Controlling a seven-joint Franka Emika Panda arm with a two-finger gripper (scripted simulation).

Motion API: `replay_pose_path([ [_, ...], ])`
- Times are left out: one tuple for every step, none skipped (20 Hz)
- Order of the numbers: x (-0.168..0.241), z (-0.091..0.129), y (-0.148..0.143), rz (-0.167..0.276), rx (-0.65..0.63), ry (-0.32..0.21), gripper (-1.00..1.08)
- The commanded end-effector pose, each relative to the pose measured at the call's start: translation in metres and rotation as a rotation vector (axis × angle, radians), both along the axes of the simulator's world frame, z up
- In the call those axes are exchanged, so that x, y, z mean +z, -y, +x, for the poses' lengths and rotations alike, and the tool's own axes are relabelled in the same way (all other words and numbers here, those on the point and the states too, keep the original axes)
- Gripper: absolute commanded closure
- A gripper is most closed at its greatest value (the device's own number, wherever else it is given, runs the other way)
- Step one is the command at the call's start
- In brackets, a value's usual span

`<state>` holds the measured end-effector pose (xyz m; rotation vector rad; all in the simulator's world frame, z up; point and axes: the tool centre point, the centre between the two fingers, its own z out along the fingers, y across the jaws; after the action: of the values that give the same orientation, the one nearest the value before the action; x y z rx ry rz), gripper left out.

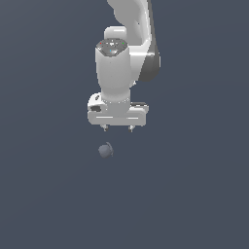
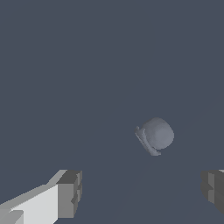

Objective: Pick up the object and move it to a goal position.

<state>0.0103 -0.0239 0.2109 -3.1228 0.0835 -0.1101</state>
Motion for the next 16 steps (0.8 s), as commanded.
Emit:
replay_pose_path([
  [0.007,0.001,0.004,-0.002,-0.011,0.012,-0.92],
  [0.008,0.001,0.005,-0.002,-0.013,0.013,-0.92],
  [0.008,0.001,0.005,-0.002,-0.014,0.013,-0.92],
  [0.008,0.001,0.004,-0.002,-0.013,0.012,-0.92],
  [0.007,0.001,0.004,-0.002,-0.012,0.011,-0.92],
  [0.006,0.001,0.004,-0.002,-0.009,0.010,-0.92],
  [0.005,0.001,0.004,-0.003,-0.005,0.010,-0.92],
  [0.004,0.001,0.005,-0.003,0.000,0.009,-0.92],
  [0.003,0.002,0.006,-0.004,0.006,0.008,-0.92],
  [0.001,0.002,0.007,-0.005,0.014,0.007,-0.92],
  [0.000,0.002,0.008,-0.007,0.022,0.007,-0.92],
  [-0.002,0.003,0.009,-0.008,0.032,0.005,-0.92],
  [-0.005,0.003,0.010,-0.009,0.043,0.004,-0.92],
  [-0.007,0.003,0.011,-0.011,0.055,0.002,-0.92],
  [-0.010,0.004,0.013,-0.013,0.068,0.000,-0.92],
  [-0.013,0.004,0.015,-0.014,0.082,-0.002,-0.92],
])
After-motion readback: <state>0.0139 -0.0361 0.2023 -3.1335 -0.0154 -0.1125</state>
